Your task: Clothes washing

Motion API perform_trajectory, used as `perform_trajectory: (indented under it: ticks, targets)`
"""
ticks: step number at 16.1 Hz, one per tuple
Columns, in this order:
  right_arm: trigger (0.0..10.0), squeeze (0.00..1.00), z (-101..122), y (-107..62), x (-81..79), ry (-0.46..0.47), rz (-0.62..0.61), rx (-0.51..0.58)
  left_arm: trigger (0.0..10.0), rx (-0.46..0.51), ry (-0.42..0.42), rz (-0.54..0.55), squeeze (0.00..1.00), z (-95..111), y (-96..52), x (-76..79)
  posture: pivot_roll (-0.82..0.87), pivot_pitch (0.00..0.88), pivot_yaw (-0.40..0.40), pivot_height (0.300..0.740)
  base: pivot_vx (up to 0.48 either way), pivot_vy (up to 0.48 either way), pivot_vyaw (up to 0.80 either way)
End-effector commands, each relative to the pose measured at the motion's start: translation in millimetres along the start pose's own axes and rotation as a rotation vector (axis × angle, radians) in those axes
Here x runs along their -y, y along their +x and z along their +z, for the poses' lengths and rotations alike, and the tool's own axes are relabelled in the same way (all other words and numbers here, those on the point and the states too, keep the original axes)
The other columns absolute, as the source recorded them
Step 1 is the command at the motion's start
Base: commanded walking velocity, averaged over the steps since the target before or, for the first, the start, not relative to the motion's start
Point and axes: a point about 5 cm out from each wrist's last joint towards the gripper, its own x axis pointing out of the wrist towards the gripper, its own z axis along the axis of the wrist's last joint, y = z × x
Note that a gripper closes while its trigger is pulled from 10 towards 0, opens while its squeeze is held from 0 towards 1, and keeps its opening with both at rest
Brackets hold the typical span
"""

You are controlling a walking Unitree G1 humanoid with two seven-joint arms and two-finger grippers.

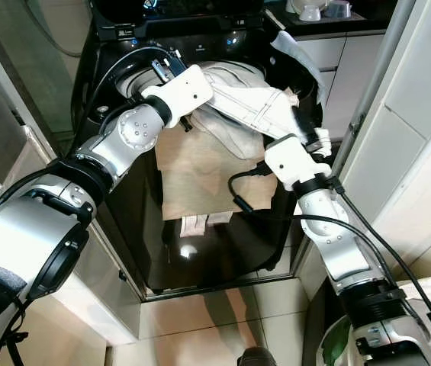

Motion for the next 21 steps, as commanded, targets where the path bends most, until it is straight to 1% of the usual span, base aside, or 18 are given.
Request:
perform_trajectory:
  ticks: [1,3,8,9,12,15,16,17,18,20,21]
  targets:
    - [0.0,0.0,0.0,0.9,9.0,0.049,-0.033,-0.018,0.0,-0.051,-0.024,0.056,0.0,-11.1,-3.4,-14.2,-0.23,0.0,0.082,0.74,0.0,0.0,0.0]
    - [0.0,0.0,1.7,1.3,6.1,0.093,-0.006,-0.021,0.0,-0.05,-0.026,0.055,0.0,-10.8,-3.2,-14.0,-0.23,0.0,0.083,0.74,0.0,0.0,0.0]
    - [0.0,0.0,7.1,2.4,2.2,0.123,0.034,-0.008,0.0,-0.052,-0.031,0.054,0.0,-10.8,-3.2,-13.6,-0.23,0.0,0.082,0.74,0.0,0.0,0.0]
    - [0.0,0.0,7.6,2.5,1.9,0.132,0.036,-0.009,0.0,-0.052,-0.031,0.054,0.0,-10.8,-3.1,-13.6,-0.23,0.0,0.081,0.74,0.0,0.0,0.0]
    - [0.0,0.0,10.0,3.7,1.2,0.198,0.035,-0.009,0.0,-0.052,-0.031,0.053,0.0,-10.6,-3.1,-13.4,-0.23,0.0,0.083,0.74,0.0,0.0,0.0]
    - [0.0,0.0,13.2,4.0,-1.4,0.217,0.044,-0.004,0.0,-0.051,-0.03,0.051,0.0,-10.2,-2.9,-13.2,-0.23,0.0,0.084,0.74,0.0,0.0,0.0]
    - [0.0,0.0,9.9,5.6,1.3,0.213,0.009,-0.034,0.0,-0.05,-0.03,0.05,0.0,-10.1,-2.8,-13.1,-0.23,0.0,0.084,0.74,0.0,0.0,0.0]
    - [9.3,1.0,8.5,7.9,3.4,0.261,0.0,-0.054,0.0,-0.051,-0.031,0.049,0.0,-10.0,-2.7,-12.9,-0.23,0.0,0.085,0.74,0.0,0.0,0.0]
    - [10.0,1.0,10.0,8.5,3.2,0.258,0.004,-0.05,0.0,-0.051,-0.031,0.049,0.0,-9.9,-2.7,-12.8,-0.23,0.0,0.084,0.74,0.0,0.0,0.0]
    - [10.0,1.0,10.8,9.4,3.0,0.278,-0.007,-0.053,0.0,-0.052,-0.031,0.049,0.0,-9.9,-2.7,-12.7,-0.23,0.0,0.085,0.74,0.0,0.0,0.0]
    - [10.0,1.0,11.6,10.0,1.9,0.349,-0.017,-0.064,0.0,-0.051,-0.031,0.047,0.0,-9.8,-2.6,-12.0,-0.23,0.0,0.085,0.74,0.0,0.0,0.0]
